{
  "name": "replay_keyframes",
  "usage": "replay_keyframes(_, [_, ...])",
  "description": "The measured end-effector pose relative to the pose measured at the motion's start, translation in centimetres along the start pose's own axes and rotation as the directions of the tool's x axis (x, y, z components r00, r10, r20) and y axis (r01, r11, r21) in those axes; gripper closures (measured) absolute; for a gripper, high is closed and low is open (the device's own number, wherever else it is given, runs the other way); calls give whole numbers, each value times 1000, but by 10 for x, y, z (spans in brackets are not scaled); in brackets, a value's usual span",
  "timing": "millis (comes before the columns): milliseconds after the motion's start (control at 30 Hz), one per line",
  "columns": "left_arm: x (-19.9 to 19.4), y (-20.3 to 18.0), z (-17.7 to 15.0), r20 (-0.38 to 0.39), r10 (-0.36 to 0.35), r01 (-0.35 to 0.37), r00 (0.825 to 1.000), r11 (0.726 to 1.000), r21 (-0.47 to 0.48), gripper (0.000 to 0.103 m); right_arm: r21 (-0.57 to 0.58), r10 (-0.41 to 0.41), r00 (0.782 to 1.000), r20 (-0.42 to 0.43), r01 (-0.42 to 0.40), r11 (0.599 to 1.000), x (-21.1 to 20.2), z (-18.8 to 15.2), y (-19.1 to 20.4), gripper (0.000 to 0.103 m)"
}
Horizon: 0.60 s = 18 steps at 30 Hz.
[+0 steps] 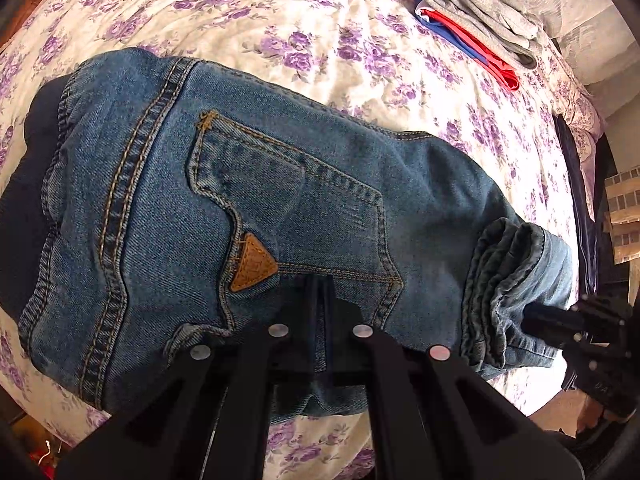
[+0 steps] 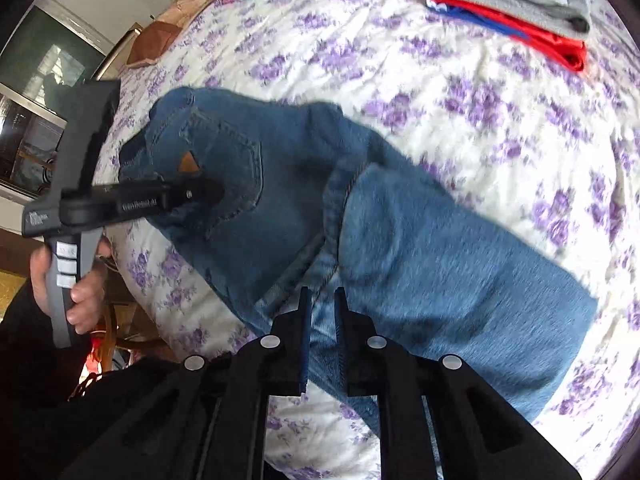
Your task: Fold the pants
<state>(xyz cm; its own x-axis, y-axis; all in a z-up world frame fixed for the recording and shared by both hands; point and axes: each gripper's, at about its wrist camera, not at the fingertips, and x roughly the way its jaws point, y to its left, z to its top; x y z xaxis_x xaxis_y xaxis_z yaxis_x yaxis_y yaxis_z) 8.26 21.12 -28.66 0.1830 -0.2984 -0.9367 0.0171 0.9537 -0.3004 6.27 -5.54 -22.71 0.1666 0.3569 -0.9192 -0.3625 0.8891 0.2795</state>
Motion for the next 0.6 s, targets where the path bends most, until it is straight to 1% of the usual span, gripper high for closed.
replay_keyframes(67, [-2, 2, -1, 0, -8, 8, 1000, 1000, -7, 101, 24, -47, 998, 34, 46, 999, -2, 11, -6, 90])
replay_keyframes(100, [-5, 3, -2, -2, -16, 16, 1000, 1000, -17, 101, 41, -57, 998, 34, 56, 998, 2, 17, -12, 90])
replay_keyframes(133, [-10, 5, -5, -4, -25, 25, 1000, 999, -33, 101, 54, -66, 998, 20, 65, 996, 8, 21, -17, 91])
replay_keyframes(167, [-17, 6, -7, -2, -36, 36, 999, 998, -43, 101, 63, -88, 996, -3, 88, 994, 17, 23, -21, 94])
replay_keyframes(200, [-29, 7, -10, 17, -57, 57, 998, 997, -48, 101, 76, -100, 995, -24, 101, 992, 26, 25, -27, 95])
replay_keyframes(233, [-44, 9, -13, 48, -77, 79, 996, 996, -50, 99, 93, -99, 995, -34, 102, 990, 34, 24, -32, 95])
replay_keyframes(300, [-79, 18, -20, 118, -99, 107, 988, 992, -64, 76, 105, -92, 995, -33, 95, 990, 41, 25, -38, 97])
replay_keyframes(333, [-99, 25, -24, 163, -92, 107, 982, 991, -84, 41, 106, -90, 995, -33, 94, 990, 41, 26, -39, 97])
replay_keyframes(367, [-118, 35, -30, 218, -73, 99, 973, 989, -111, 17, 104, -92, 995, -37, 95, 990, 42, 26, -39, 97])
replay_keyframes(400, [-136, 45, -35, 269, -55, 94, 962, 986, -136, 13, 95, -96, 995, -40, 100, 991, 42, 26, -37, 97])
replay_keyframes(433, [-150, 56, -41, 303, -42, 94, 952, 982, -161, 13, 81, -102, 994, -41, 105, 991, 42, 26, -36, 97])
replay_keyframes(500, [-163, 76, -45, 307, -19, 88, 952, 973, -213, 13, 67, -107, 993, -40, 110, 992, 41, 27, -34, 97])
replay_keyframes(600, [-161, 103, -50, 284, 17, 69, 959, 955, -289, 13, 87, -94, 995, -33, 96, 992, 31, 25, -32, 96])
